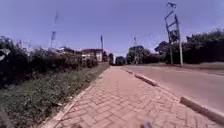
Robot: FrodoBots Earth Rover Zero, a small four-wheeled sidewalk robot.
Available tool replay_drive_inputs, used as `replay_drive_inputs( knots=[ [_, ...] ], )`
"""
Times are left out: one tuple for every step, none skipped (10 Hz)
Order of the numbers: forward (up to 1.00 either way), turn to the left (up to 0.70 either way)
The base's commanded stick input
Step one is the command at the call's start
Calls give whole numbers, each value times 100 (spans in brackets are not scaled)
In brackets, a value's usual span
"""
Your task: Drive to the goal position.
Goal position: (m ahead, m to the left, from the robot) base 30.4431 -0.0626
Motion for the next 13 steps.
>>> replay_drive_inputs(
  knots=[
    [85, 0],
    [85, 0],
    [85, -34],
    [85, -34],
    [85, 0],
    [85, 0],
    [85, 0],
    [85, 0],
    [85, 0],
    [85, 0],
    [85, 0],
    [85, 0],
    [85, 0]
  ],
)
